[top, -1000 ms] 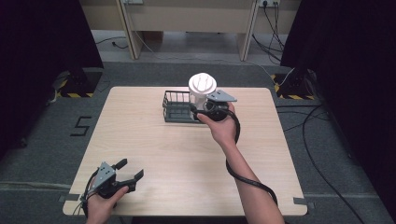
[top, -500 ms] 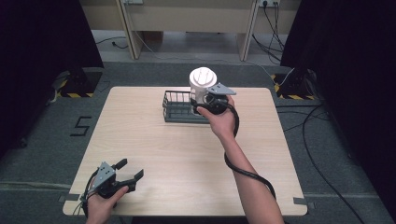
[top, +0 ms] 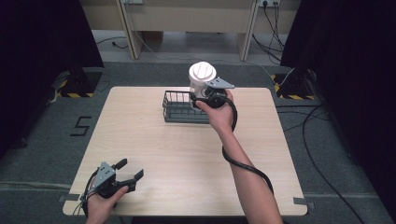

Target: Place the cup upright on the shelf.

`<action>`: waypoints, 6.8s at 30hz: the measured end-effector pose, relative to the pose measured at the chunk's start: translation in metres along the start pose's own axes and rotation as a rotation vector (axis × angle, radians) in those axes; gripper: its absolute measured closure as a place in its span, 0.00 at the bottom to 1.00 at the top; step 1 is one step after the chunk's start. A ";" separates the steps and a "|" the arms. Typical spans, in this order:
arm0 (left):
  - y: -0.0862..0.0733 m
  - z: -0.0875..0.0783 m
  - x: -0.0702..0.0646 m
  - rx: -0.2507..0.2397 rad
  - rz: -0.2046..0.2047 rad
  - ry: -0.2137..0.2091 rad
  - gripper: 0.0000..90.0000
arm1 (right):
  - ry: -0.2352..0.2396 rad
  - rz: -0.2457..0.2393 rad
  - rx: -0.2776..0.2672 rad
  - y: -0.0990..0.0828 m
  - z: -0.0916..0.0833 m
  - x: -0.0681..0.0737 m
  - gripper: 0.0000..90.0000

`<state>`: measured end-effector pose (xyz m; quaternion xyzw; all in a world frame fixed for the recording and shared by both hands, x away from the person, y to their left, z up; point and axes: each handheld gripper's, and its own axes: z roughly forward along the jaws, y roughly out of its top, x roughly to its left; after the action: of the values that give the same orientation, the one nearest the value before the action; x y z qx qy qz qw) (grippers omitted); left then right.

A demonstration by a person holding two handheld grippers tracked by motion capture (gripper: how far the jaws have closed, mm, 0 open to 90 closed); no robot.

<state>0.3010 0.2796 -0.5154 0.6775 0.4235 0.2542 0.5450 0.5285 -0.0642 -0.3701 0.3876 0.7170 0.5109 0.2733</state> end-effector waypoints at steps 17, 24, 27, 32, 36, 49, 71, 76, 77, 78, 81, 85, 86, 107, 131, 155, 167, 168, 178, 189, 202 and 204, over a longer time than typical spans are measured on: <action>0.000 0.000 0.000 -0.001 -0.002 -0.002 0.18 | -0.034 0.010 0.025 0.008 0.018 -0.008 0.20; 0.000 0.000 0.000 -0.001 -0.004 -0.004 0.18 | -0.048 0.011 0.051 0.008 0.032 -0.010 0.20; 0.000 0.000 0.001 -0.002 -0.004 -0.004 0.18 | -0.052 0.018 0.059 0.008 0.038 -0.010 0.20; 0.000 0.000 0.002 -0.004 -0.006 -0.004 0.18 | -0.057 0.028 0.071 0.004 0.048 -0.010 0.20; 0.000 0.000 0.001 -0.006 -0.010 -0.005 0.18 | -0.061 0.035 0.081 0.002 0.055 -0.010 0.20; 0.000 -0.001 0.001 -0.002 -0.006 -0.007 0.18 | -0.082 0.058 0.126 -0.008 0.073 -0.014 0.20; 0.000 -0.001 0.002 -0.005 -0.006 -0.011 0.18 | -0.105 0.057 0.194 -0.029 0.090 -0.013 0.20; 0.000 -0.001 0.002 -0.006 -0.006 -0.012 0.18 | -0.107 0.064 0.193 -0.030 0.091 -0.014 0.20; 0.000 -0.001 0.002 -0.006 -0.007 -0.012 0.18 | -0.106 0.063 0.194 -0.030 0.090 -0.014 0.20; 0.000 -0.001 0.002 -0.006 -0.008 -0.011 0.18 | -0.107 0.065 0.194 -0.030 0.090 -0.014 0.20; 0.000 -0.001 0.001 -0.008 -0.012 -0.011 0.18 | -0.111 0.079 0.191 -0.031 0.089 -0.014 0.20; 0.000 -0.001 0.001 -0.007 -0.008 -0.012 0.18 | -0.108 0.086 0.194 -0.033 0.087 -0.015 0.19; 0.000 0.000 0.001 -0.006 -0.007 -0.012 0.18 | -0.105 0.084 0.195 -0.033 0.087 -0.015 0.19; 0.000 0.000 0.001 -0.004 -0.004 -0.012 0.18 | -0.084 0.081 0.174 -0.040 0.075 -0.013 0.17; 0.000 0.000 0.000 -0.001 0.001 -0.009 0.18 | -0.063 0.066 0.160 -0.045 0.035 -0.010 0.18; -0.001 0.001 -0.001 0.003 0.004 -0.006 0.18 | -0.041 0.051 0.154 -0.063 -0.012 -0.007 0.21; -0.001 0.001 -0.001 0.008 0.005 -0.002 0.18 | -0.032 0.048 0.162 -0.083 -0.044 -0.010 0.22; -0.001 0.001 -0.001 0.008 0.005 -0.002 0.18 | -0.032 0.052 0.163 -0.085 -0.048 -0.010 0.22; -0.002 0.000 0.000 0.013 0.005 0.002 0.18 | -0.028 0.061 0.163 -0.114 -0.077 -0.012 0.22; -0.002 -0.001 0.000 0.014 0.009 0.005 0.18 | -0.021 0.059 0.148 -0.145 -0.110 -0.012 0.23; -0.002 -0.001 -0.001 0.017 0.012 0.008 0.18 | -0.014 0.041 0.132 -0.175 -0.138 -0.011 0.23; -0.002 -0.001 0.000 0.017 0.012 0.008 0.18 | -0.013 0.038 0.133 -0.177 -0.141 -0.011 0.23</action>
<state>0.2991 0.2799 -0.5172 0.6838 0.4236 0.2564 0.5360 0.3742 -0.1780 -0.4912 0.4218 0.7401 0.4646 0.2419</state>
